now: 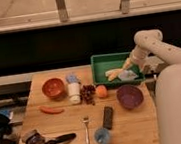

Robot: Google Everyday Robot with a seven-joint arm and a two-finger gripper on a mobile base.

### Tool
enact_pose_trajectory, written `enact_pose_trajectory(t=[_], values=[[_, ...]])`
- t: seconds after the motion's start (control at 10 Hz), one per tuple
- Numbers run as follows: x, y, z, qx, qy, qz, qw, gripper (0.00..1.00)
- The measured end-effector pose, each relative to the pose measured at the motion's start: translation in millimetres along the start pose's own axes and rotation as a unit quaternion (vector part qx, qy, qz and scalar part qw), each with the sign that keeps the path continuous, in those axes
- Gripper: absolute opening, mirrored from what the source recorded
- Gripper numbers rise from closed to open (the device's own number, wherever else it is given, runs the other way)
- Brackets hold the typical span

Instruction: Place towel in tray

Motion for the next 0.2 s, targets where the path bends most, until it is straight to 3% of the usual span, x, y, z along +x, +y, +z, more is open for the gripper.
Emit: enact_pose_trajectory(t=[0.2], values=[[-0.1,0.5,0.0,0.0,0.0,0.0,1.0,0.67]])
